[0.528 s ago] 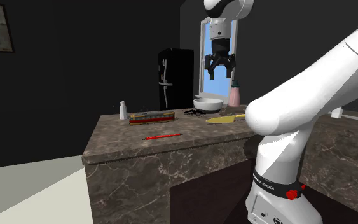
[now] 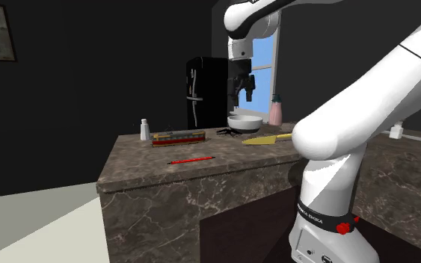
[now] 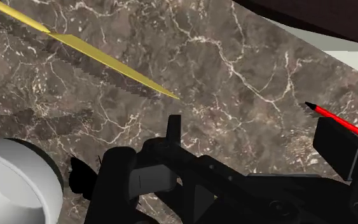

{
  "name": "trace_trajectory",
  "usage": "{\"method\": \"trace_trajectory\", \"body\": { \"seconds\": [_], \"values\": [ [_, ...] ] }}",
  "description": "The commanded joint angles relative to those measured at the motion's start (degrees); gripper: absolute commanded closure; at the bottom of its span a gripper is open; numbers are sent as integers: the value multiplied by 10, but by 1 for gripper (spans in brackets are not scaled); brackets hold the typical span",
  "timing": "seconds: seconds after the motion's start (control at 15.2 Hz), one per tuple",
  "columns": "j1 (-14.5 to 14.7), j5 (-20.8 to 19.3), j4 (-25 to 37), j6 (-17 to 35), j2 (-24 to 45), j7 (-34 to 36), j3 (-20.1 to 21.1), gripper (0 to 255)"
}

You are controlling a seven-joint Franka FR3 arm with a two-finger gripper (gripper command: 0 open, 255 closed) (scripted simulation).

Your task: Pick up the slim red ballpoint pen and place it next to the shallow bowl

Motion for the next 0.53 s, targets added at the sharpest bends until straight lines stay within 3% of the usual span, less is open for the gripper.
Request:
{"method": "trace_trajectory", "body": {
  "seconds": [0.0, 0.46],
  "values": [
    [25, -8, -22, 44, 14, -36, 9, 0],
    [105, -40, -90, 180, 56, -149, 39, 0]
  ]
}}
